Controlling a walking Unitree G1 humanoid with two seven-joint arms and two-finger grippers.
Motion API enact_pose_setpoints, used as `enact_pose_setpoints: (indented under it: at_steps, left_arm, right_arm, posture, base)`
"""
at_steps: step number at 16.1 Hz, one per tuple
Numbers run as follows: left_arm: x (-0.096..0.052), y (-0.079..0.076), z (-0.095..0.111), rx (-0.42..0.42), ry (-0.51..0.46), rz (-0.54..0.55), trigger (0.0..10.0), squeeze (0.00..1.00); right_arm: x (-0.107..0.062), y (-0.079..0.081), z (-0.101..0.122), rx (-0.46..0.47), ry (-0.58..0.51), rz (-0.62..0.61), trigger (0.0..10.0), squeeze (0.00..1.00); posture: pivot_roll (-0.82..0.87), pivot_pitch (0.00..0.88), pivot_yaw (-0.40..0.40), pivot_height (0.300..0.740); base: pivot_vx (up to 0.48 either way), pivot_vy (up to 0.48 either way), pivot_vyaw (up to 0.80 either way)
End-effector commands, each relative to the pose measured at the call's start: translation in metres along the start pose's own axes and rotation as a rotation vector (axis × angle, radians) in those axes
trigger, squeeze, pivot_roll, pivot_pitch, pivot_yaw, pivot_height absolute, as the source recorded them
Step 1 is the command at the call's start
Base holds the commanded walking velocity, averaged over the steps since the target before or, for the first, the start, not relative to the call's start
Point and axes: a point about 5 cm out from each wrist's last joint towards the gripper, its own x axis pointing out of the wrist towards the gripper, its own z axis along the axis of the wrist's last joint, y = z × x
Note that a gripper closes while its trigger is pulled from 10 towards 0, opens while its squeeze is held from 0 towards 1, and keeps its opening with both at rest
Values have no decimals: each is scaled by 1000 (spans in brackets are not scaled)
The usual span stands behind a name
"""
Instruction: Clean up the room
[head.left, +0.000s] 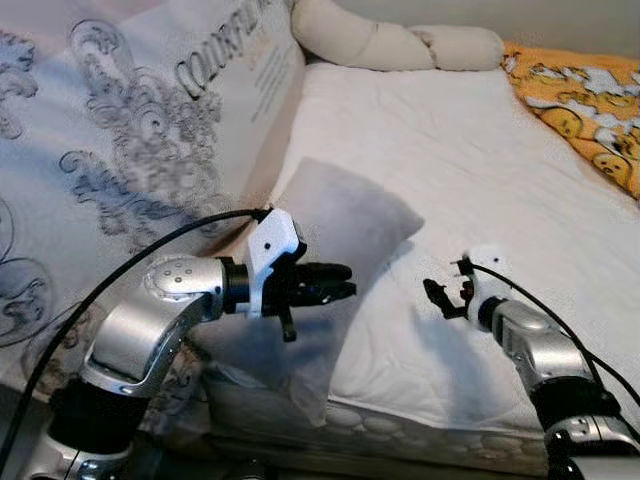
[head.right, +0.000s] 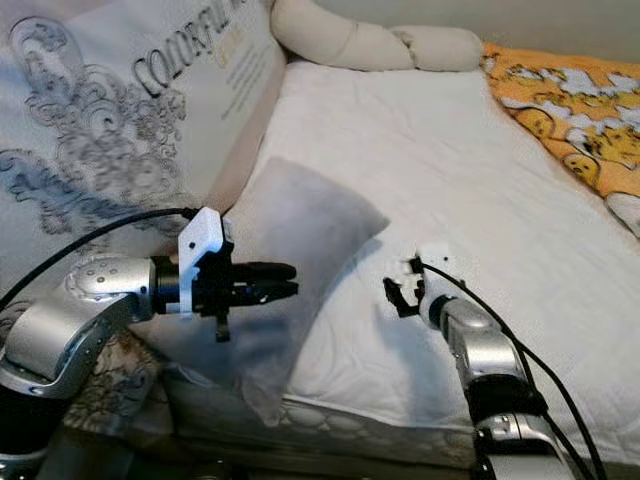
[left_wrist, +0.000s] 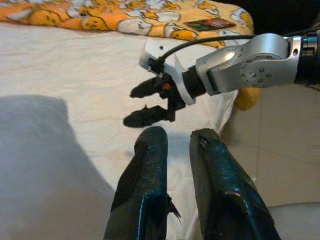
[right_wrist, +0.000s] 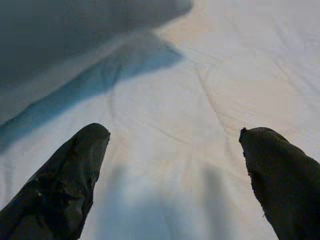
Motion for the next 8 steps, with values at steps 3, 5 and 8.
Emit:
enact_pose_setpoints:
  at_steps: [3,5,8]
  left_arm:
    - [-2,19,-5,-20,19,128,10000,1000]
    - [5,41,-13,14,53,285,10000,1000]
    - [17,67,-29,84,137,411,10000,1000]
  right_arm:
    - [-11,13,6,-56,-6,95,10000,0]
    - [-15,26,8,-64,-4,142,10000,604]
    - [-24,56,9,-132,50,292,10000,1000]
  posture:
    - [-23,0,26,740]
    - [-25,0,17,740]
    - [-51,0,26,740]
  base:
    - [0,0,0]
    - [0,0,0]
    - [0,0,0]
